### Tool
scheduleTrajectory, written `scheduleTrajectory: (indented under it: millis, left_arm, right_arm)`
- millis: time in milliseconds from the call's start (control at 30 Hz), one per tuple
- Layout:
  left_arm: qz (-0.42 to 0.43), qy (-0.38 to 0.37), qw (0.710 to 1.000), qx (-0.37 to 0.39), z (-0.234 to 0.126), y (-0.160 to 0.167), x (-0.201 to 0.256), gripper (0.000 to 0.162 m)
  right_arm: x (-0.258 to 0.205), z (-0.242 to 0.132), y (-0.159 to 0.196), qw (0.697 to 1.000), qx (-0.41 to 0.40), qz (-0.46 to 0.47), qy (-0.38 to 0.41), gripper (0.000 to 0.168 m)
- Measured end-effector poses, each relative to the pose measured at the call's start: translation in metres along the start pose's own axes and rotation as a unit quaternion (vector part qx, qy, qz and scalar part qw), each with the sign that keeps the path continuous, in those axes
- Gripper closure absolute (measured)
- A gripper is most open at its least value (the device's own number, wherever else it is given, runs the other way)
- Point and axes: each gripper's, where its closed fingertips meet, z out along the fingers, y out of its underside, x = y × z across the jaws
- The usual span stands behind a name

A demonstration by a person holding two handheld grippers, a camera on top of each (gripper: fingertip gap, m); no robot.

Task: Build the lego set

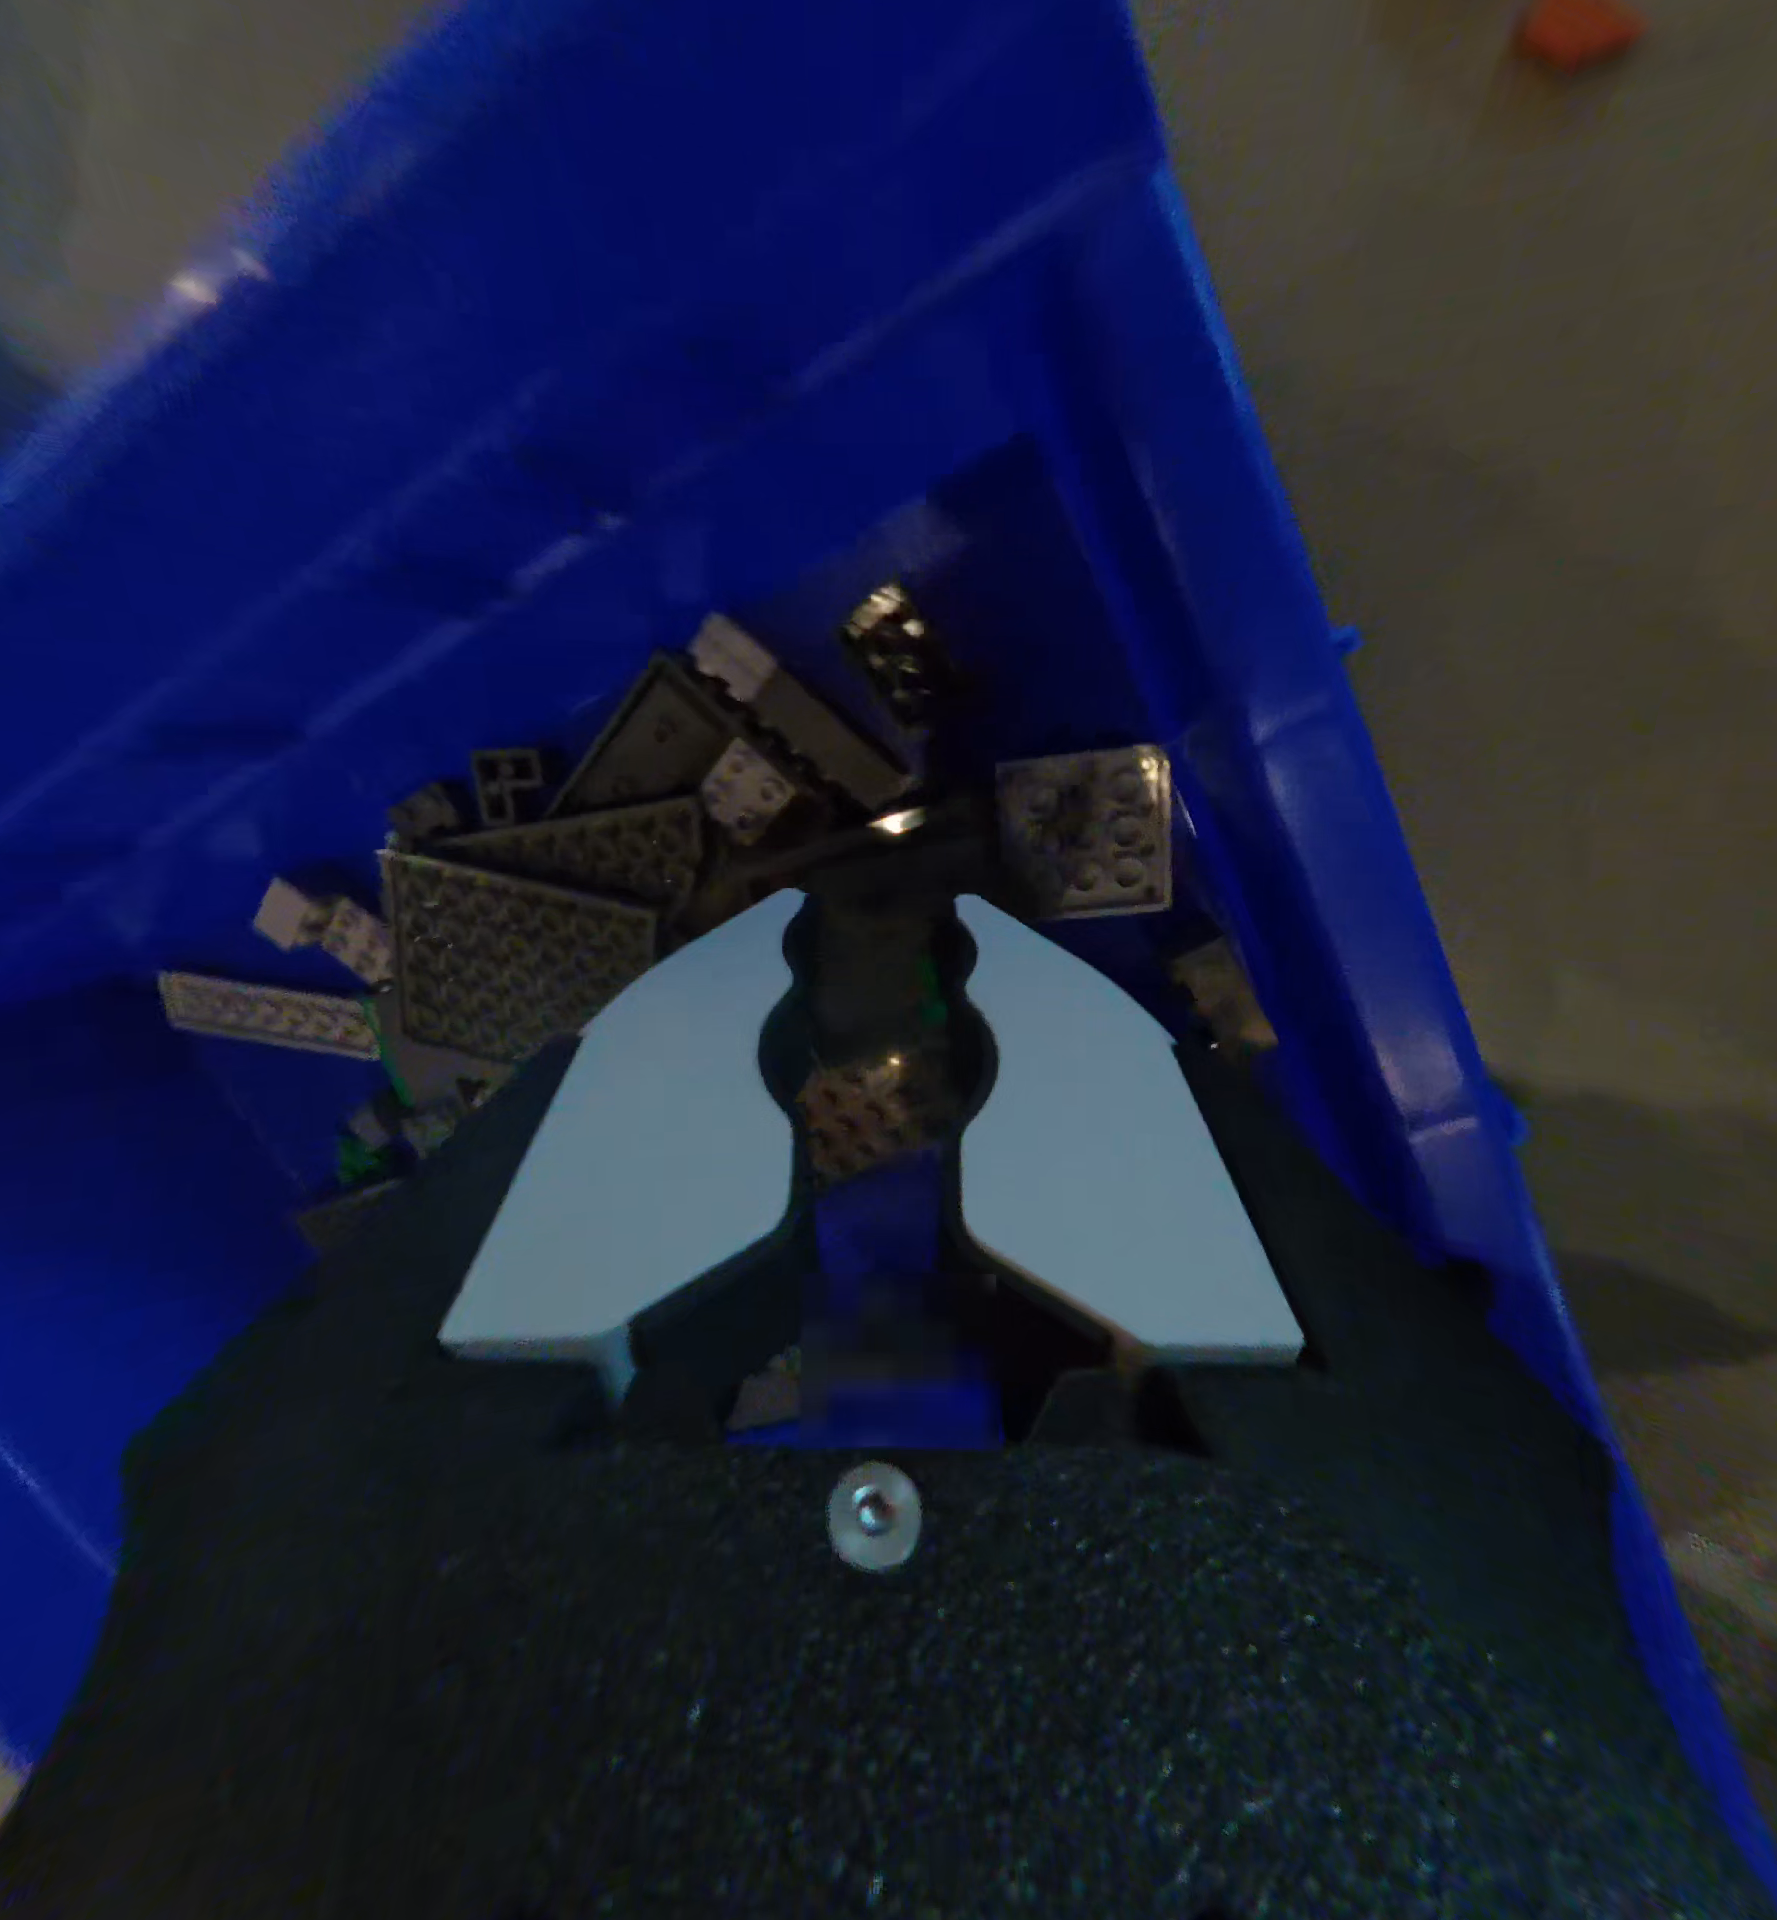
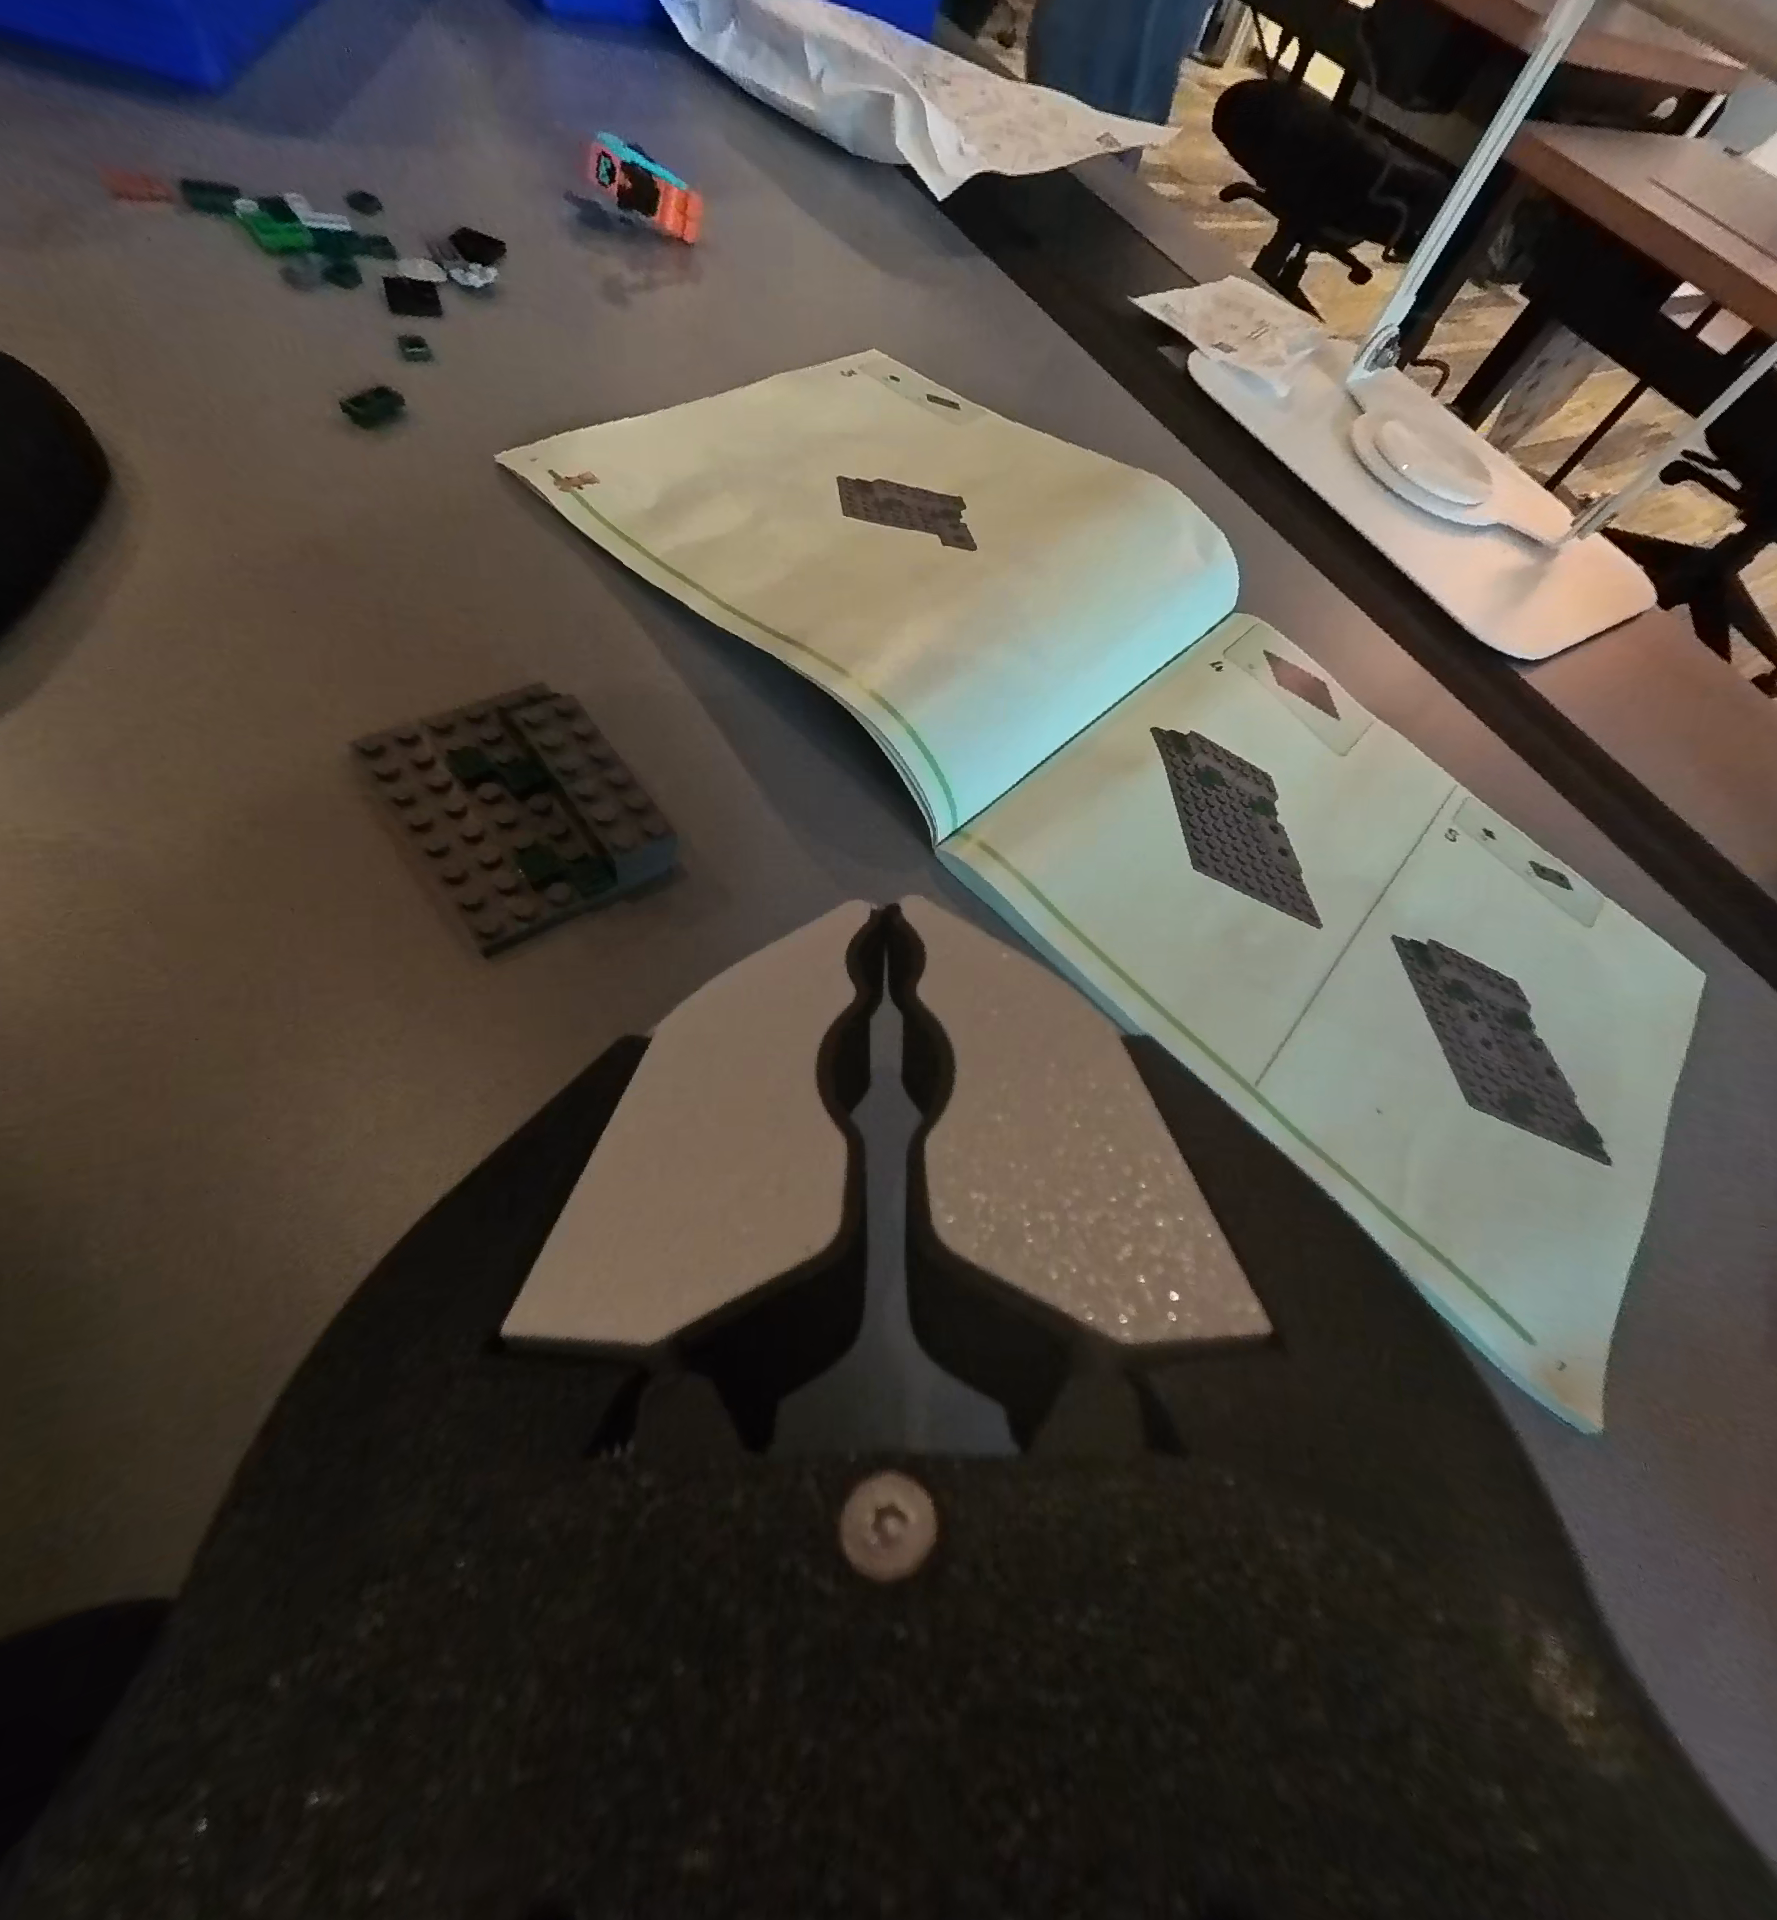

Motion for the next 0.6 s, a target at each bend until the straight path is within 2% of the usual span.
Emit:
scheduleTrajectory:
  millis: [133, 267, 600]
  left_arm:
    - [-0.042, 0.026, 0.998, -0.041, 0.009, 0.010, 0.001, 0.136]
    - [-0.062, 0.038, 0.997, -0.034, 0.014, 0.009, 0.000, 0.131]
    - [-0.094, 0.070, 0.993, -0.016, 0.016, 0.005, 0.007, 0.134]
  right_arm:
    - [0.000, 0.000, -0.001, 1.000, -0.001, -0.003, 0.002, 0.168]
    - [0.003, -0.003, -0.002, 1.000, 0.003, 0.002, 0.007, 0.168]
    - [0.001, -0.002, -0.001, 1.000, 0.003, -0.001, 0.004, 0.168]
